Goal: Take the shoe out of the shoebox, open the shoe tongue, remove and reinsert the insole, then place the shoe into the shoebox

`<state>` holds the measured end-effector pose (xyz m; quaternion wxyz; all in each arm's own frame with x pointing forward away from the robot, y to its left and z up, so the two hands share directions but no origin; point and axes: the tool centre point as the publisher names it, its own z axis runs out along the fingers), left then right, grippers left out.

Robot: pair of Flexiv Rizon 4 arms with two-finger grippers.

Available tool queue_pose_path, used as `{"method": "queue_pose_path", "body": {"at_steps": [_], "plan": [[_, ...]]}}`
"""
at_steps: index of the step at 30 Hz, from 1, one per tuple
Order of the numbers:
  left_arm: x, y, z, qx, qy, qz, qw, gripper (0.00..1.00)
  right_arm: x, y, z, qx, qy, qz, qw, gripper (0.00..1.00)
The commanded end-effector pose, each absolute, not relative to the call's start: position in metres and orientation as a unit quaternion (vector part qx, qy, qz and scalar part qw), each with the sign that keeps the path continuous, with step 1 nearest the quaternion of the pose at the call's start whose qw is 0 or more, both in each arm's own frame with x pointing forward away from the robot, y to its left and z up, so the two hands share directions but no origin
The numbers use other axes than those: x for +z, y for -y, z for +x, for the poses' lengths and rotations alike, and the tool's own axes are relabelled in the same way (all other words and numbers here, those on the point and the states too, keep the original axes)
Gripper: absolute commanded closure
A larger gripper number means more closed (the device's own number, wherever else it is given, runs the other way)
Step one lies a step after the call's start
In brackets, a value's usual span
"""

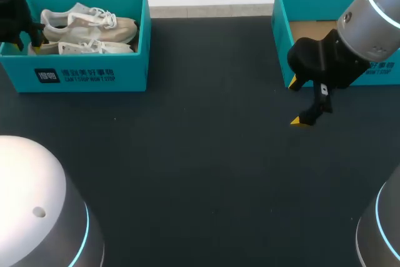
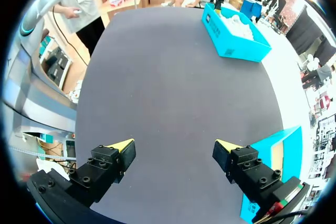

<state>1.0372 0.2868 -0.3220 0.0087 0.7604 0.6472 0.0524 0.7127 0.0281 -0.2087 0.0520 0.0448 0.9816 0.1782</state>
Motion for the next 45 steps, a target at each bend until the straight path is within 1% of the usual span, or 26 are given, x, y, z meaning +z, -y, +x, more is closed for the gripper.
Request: {"method": "queue_pose_path", "body": {"at_steps": [1, 5, 9, 20, 23, 24, 25, 27, 34, 39, 41, 45], "plan": [[-0.331, -0.288, 1.042, 0.051, -0.650, 0.758, 0.005, 0.47, -0.210, -0.029, 0.714, 0.177, -0.982, 0.045, 0.051, 0.00], [-0.338, -0.288, 1.045, 0.050, -0.655, 0.754, 0.000, 0.47, -0.210, -0.029, 0.714, 0.177, -0.982, 0.045, 0.051, 0.00], [-0.343, -0.291, 1.045, 0.047, -0.659, 0.750, -0.001, 0.49, -0.210, -0.029, 0.714, 0.177, -0.982, 0.045, 0.051, 0.00], [-0.365, -0.295, 1.043, 0.062, -0.654, 0.754, -0.017, 0.49, -0.210, -0.029, 0.714, 0.177, -0.982, 0.045, 0.051, 0.00], [-0.370, -0.295, 1.043, 0.063, -0.652, 0.755, -0.024, 0.54, -0.210, -0.029, 0.714, 0.177, -0.982, 0.045, 0.051, 0.00], [-0.371, -0.294, 1.043, 0.064, -0.651, 0.756, -0.026, 0.58, -0.210, -0.029, 0.714, 0.177, -0.982, 0.045, 0.051, 0.00], [-0.372, -0.294, 1.043, 0.065, -0.651, 0.756, -0.027, 0.67, -0.210, -0.029, 0.714, 0.177, -0.982, 0.045, 0.051, 0.00], [-0.372, -0.295, 1.043, 0.067, -0.648, 0.758, -0.030, 1.00, -0.210, -0.029, 0.714, 0.177, -0.982, 0.045, 0.051, 0.00], [-0.359, -0.299, 1.042, 0.071, -0.635, 0.769, -0.035, 1.00, -0.210, -0.029, 0.714, 0.177, -0.982, 0.045, 0.051, 0.00], [-0.327, -0.302, 1.044, 0.073, -0.620, 0.780, -0.031, 1.00, -0.210, -0.029, 0.714, 0.177, -0.982, 0.045, 0.051, 0.00], [-0.316, -0.302, 1.046, 0.068, -0.619, 0.781, -0.044, 1.00, -0.210, -0.029, 0.714, 0.177, -0.982, 0.045, 0.051, 0.00], [-0.288, -0.307, 1.049, 0.068, -0.625, 0.777, -0.047, 1.00, -0.210, -0.029, 0.714, 0.177, -0.982, 0.045, 0.051, 0.00]]}}
